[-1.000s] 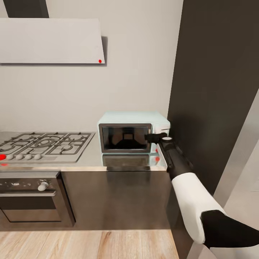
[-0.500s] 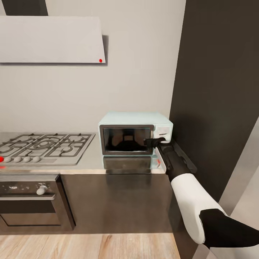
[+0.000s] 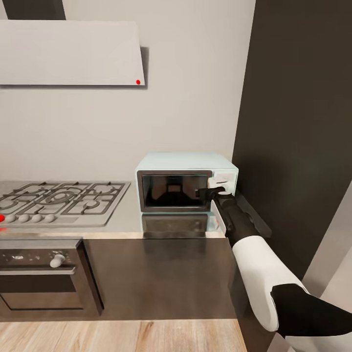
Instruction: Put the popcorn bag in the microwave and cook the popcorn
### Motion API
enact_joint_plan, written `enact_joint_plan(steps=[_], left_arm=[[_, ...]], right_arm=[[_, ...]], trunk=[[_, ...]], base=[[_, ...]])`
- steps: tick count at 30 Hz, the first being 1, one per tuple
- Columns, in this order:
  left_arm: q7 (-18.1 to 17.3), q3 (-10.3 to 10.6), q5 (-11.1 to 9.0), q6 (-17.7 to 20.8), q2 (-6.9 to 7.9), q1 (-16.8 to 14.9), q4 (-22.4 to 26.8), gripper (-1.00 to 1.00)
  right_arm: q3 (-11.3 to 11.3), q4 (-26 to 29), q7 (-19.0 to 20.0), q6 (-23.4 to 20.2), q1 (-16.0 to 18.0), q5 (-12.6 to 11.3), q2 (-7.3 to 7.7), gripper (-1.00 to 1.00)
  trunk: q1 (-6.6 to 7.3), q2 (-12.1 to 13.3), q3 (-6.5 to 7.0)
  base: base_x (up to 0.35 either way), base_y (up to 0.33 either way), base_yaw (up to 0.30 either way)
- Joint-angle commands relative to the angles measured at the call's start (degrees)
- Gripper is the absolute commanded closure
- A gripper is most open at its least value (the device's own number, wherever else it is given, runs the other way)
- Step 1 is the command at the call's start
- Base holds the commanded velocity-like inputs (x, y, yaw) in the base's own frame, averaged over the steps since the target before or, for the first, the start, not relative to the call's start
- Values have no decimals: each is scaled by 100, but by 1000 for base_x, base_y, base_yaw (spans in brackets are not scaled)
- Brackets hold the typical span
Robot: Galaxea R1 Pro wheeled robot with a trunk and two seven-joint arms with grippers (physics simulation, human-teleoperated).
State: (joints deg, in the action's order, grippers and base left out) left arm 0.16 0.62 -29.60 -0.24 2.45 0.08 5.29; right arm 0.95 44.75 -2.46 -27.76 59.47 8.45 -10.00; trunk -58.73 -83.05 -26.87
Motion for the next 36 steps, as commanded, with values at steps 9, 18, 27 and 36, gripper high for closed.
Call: enact_joint_plan(steps=[9,18,27,36], left_arm=[[2,8,-28,-2,1,1,7,-100],[2,8,-28,-5,1,1,7,-100],[2,-14,-44,-8,1,1,7,-100],[2,5,-28,-8,1,1,7,-100]], right_arm=[[0,7,-227,-24,3,40,0,-100],[-6,-1,-326,59,3,-231,0,-100],[-7,-2,-412,68,3,-257,0,-100],[-8,-2,-413,182,3,-272,0,-100]], trunk=[[0,-3,-6],[0,-3,-6],[0,-3,-6],[0,-3,-6]], base=[[0,0,0],[0,0,0],[0,0,0],[23,0,0]])
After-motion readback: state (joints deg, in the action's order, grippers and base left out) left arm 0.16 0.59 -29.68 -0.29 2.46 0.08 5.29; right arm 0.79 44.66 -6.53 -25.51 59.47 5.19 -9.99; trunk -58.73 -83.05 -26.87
